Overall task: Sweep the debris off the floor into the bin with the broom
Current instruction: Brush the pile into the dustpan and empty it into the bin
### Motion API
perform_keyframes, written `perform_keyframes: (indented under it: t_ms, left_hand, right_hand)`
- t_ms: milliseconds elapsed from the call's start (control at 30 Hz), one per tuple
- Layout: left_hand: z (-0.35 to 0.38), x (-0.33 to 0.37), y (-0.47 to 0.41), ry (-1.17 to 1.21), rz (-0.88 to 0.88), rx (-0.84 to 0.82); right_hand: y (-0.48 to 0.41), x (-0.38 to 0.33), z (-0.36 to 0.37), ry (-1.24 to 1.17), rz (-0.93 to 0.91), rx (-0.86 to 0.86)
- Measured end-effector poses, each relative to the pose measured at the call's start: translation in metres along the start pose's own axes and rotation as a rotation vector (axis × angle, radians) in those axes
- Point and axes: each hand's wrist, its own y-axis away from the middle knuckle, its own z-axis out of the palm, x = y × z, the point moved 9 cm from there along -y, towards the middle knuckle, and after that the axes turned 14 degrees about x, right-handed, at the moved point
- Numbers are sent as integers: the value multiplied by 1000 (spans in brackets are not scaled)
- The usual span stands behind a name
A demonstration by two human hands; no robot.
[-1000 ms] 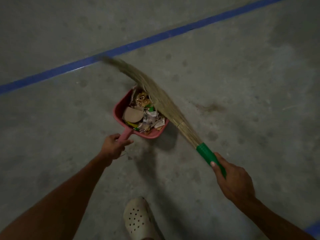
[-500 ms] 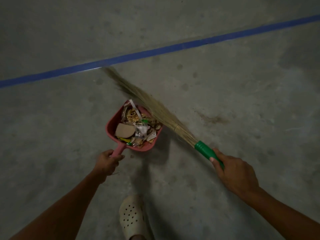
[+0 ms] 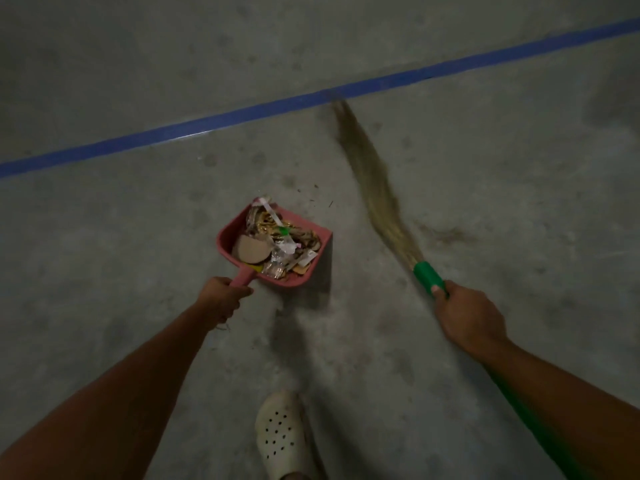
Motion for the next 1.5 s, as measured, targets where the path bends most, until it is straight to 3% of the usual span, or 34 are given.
perform_keyframes:
  t_ms: [133, 233, 533, 667, 733, 900, 967, 1200, 1333, 1500]
  left_hand:
    - [16, 13, -2, -74, -8, -21]
    - [36, 19, 9, -75, 23, -42]
    - [138, 15, 88, -275, 134, -267]
    - [179, 27, 123, -241, 143, -249]
    - [194, 35, 132, -200, 135, -226]
    - [217, 46, 144, -144, 132, -167]
    - [218, 43, 145, -128, 117, -149]
    - [202, 11, 149, -120, 25, -141]
    - [179, -8, 146, -124, -19, -110]
    - [160, -11, 135, -99, -54, -108]
  right_hand:
    - [33, -23, 9, 27, -161, -30]
    - [66, -7, 8, 11, -179, -41]
    - [115, 186, -3, -212, 386, 194]
    - [116, 262, 14, -171, 569, 139]
    - [118, 269, 24, -156, 529, 91]
    - [138, 245, 32, -22, 139, -51]
    - [145, 243, 22, -39, 51, -28]
    - [132, 263, -12, -227, 142, 176]
    - [94, 243, 5, -167, 223, 61]
    - [115, 183, 29, -36, 5, -91]
